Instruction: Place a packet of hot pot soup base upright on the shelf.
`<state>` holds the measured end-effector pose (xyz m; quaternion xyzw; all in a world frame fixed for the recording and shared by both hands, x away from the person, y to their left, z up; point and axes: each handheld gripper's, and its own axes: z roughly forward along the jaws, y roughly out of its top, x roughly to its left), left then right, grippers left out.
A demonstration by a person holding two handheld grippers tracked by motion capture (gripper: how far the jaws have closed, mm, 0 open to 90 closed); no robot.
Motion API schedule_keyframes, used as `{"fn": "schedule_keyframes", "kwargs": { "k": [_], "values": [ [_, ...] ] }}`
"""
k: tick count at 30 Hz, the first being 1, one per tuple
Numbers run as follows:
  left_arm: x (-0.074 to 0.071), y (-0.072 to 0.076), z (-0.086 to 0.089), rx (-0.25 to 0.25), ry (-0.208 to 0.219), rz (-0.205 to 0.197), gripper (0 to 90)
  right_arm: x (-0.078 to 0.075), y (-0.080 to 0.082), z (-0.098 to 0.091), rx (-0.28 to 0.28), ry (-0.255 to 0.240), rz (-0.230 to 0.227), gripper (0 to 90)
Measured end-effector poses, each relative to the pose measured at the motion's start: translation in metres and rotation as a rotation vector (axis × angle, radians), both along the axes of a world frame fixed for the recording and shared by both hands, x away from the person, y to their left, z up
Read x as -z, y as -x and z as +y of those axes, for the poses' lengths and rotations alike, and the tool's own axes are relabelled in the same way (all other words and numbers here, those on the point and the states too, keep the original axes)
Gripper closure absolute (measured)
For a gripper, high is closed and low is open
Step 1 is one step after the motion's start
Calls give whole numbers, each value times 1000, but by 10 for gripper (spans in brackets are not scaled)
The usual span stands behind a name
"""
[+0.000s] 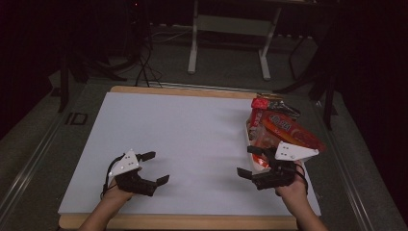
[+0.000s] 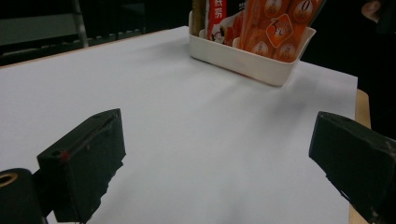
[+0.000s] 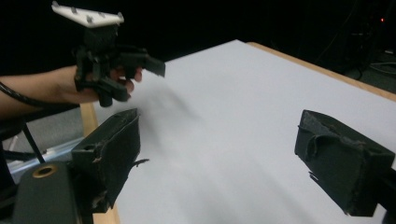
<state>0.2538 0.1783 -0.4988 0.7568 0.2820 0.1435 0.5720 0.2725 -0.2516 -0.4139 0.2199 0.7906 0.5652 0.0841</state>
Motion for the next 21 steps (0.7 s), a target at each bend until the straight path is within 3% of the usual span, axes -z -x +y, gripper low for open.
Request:
{"fn": "schedule_keyframes", "kwargs": {
  "k": [9, 14, 21],
  "values": [
    [0, 1, 0, 5, -2, -4, 42, 20, 7, -12, 21, -26, 19, 142],
    [1, 1, -1, 7, -2, -5, 42, 31, 7, -18, 47, 26, 21, 143],
    [3, 2, -5, 15, -16, -1, 42, 36, 5, -17, 52, 36, 19, 143]
  ]
}}
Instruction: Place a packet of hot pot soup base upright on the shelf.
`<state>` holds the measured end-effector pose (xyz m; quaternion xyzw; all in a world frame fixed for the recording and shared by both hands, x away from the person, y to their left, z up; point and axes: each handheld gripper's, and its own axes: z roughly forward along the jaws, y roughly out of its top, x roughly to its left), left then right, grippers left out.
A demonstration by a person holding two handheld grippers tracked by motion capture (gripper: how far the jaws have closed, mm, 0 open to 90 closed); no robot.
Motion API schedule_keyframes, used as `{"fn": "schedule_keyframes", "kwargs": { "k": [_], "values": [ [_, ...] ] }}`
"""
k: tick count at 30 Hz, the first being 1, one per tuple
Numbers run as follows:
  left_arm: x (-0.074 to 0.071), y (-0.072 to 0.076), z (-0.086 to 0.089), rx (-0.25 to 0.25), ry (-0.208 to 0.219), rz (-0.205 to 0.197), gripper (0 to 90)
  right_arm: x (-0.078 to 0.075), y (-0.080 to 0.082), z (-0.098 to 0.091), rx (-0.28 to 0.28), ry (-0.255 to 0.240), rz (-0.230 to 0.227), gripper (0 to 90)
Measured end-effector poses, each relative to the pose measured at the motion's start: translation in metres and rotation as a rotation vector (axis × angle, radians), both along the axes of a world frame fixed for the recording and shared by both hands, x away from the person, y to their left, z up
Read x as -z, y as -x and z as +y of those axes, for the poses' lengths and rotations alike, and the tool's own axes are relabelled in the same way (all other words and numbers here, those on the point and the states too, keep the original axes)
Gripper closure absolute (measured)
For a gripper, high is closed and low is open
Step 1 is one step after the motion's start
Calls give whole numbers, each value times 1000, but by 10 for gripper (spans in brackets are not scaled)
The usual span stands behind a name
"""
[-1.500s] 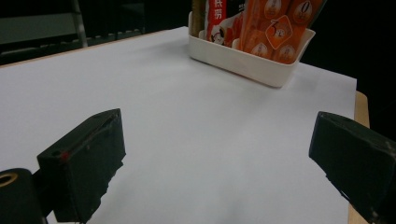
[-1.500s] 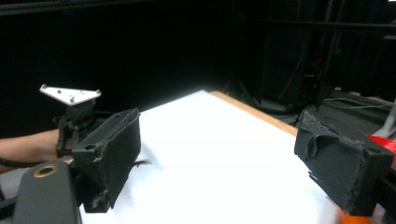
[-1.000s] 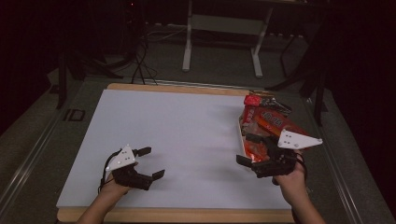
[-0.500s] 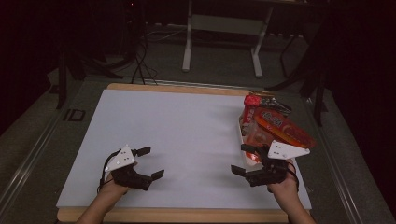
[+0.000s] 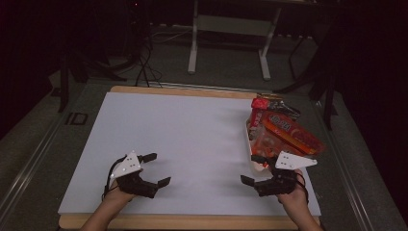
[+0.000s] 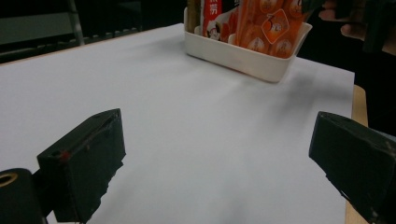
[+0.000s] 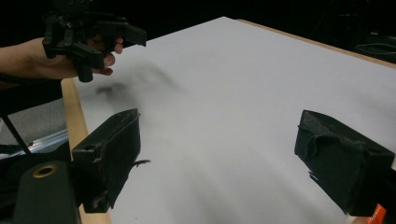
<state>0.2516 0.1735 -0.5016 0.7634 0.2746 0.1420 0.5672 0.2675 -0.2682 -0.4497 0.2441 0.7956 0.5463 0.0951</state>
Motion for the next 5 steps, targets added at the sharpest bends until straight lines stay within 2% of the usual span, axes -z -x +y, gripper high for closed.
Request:
{"fn": "schedule_keyframes", "kwargs": {
  "k": [5],
  "values": [
    [-1, 0, -1, 3, 8, -1, 42, -1, -1, -1, 3, -3, 1, 143]
  ]
}}
